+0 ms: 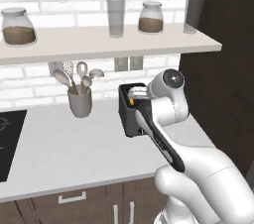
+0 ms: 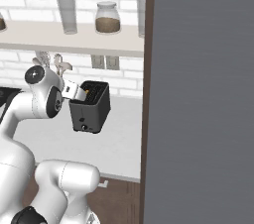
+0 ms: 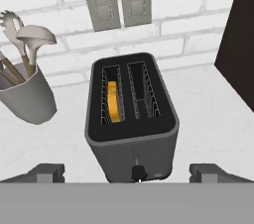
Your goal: Start the toaster. Once the lever pops up, take the bread to the plate on the dining counter.
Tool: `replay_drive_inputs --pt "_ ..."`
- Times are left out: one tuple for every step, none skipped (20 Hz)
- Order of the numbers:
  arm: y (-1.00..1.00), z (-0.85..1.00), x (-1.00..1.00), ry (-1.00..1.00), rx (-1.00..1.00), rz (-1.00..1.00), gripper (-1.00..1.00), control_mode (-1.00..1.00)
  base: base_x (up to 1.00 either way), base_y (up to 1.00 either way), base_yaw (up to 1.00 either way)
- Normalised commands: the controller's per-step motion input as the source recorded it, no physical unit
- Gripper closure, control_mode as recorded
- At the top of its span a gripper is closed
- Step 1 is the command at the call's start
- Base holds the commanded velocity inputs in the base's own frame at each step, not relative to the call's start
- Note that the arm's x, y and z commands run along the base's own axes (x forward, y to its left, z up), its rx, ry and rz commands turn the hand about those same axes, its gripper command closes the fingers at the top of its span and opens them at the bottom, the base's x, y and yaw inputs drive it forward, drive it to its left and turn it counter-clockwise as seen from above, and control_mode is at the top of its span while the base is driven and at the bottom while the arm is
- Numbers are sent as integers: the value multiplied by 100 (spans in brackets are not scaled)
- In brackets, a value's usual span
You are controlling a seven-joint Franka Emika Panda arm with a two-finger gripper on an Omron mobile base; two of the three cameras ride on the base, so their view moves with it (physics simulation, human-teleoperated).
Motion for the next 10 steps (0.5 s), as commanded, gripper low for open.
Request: replay_drive_inputs --pt "0 0 0 0 0 0 -100 -100 0 0 0" --pt "0 0 0 0 0 0 -100 -100 0 0 0" --pt "0 0 0 0 0 0 -100 -100 0 0 0" --pt "0 0 0 0 0 0 -100 -100 0 0 0" --pt "0 0 0 0 0 0 -100 -100 0 0 0" --pt "0 0 0 0 0 0 -100 -100 0 0 0" --pt "0 0 0 0 0 0 -100 -100 0 0 0" --pt "0 0 0 0 0 0 -100 -100 0 0 0" --pt "0 0 0 0 0 0 -100 -100 0 0 0" --pt "0 0 0 0 0 0 -100 -100 0 0 0"
